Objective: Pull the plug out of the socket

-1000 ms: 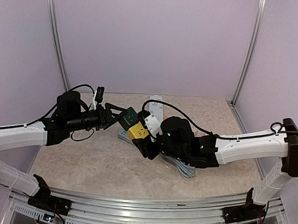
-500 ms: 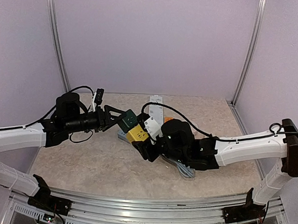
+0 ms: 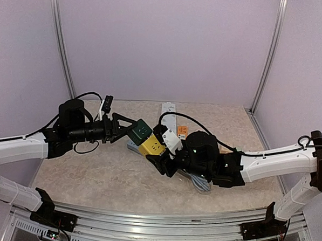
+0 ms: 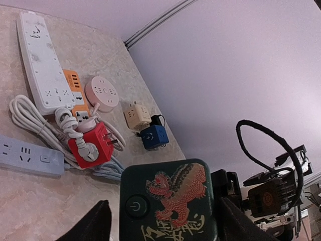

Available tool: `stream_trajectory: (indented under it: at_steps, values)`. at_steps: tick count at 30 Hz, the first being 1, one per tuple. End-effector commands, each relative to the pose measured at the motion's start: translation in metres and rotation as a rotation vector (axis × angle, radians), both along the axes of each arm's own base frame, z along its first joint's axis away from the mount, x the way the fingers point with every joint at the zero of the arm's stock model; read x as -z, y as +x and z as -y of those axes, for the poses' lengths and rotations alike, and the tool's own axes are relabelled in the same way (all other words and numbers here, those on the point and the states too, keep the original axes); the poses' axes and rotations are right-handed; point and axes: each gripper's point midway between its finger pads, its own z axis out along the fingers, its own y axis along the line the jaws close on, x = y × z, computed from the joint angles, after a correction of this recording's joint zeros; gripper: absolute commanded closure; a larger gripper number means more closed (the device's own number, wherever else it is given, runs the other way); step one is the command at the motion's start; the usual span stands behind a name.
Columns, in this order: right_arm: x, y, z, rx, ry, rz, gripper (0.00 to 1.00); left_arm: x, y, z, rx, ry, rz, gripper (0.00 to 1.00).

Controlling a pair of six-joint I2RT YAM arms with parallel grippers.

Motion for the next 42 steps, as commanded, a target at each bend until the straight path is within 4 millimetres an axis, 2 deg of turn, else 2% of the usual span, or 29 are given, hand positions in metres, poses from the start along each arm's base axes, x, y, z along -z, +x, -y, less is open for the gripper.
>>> stream_trajectory:
  at_steps: [1,3,5,9,20,23,29,33,37,42]
  values:
    - [-0.038,0.003,-0.002,0.037,0.091,0.036,1.00,0.002,0.013,-0.008,-0.059,0.017,0.016,0.12]
    - [-0.044,0.003,-0.002,0.037,0.113,0.035,1.00,0.003,0.013,-0.007,-0.059,0.013,0.012,0.04]
    - [-0.050,0.002,-0.003,0.032,0.137,0.035,1.00,0.005,0.014,-0.005,-0.058,0.010,0.004,0.01]
    - [-0.053,0.000,-0.006,0.014,0.145,0.042,1.00,0.006,0.013,0.002,-0.033,0.002,0.000,0.01]
    - [-0.044,0.003,-0.017,0.007,0.103,0.033,1.00,0.004,0.009,0.026,0.031,-0.003,0.006,0.03]
    - [-0.041,0.005,-0.017,0.018,0.093,0.029,1.00,0.005,0.008,0.029,0.035,-0.004,0.003,0.11]
    - [-0.035,0.005,-0.016,0.022,0.082,0.017,1.00,0.002,0.008,0.026,0.021,-0.009,0.007,0.37]
    - [-0.029,0.009,-0.011,0.058,0.073,0.003,1.00,0.005,0.007,0.026,0.021,-0.007,-0.005,0.50]
    - [-0.032,0.008,-0.007,0.053,0.093,0.002,1.00,0.005,0.006,0.025,0.027,-0.001,0.001,0.63]
    - [-0.043,-0.004,0.000,-0.052,0.155,0.012,1.00,0.003,0.005,0.021,0.034,0.021,0.015,0.67]
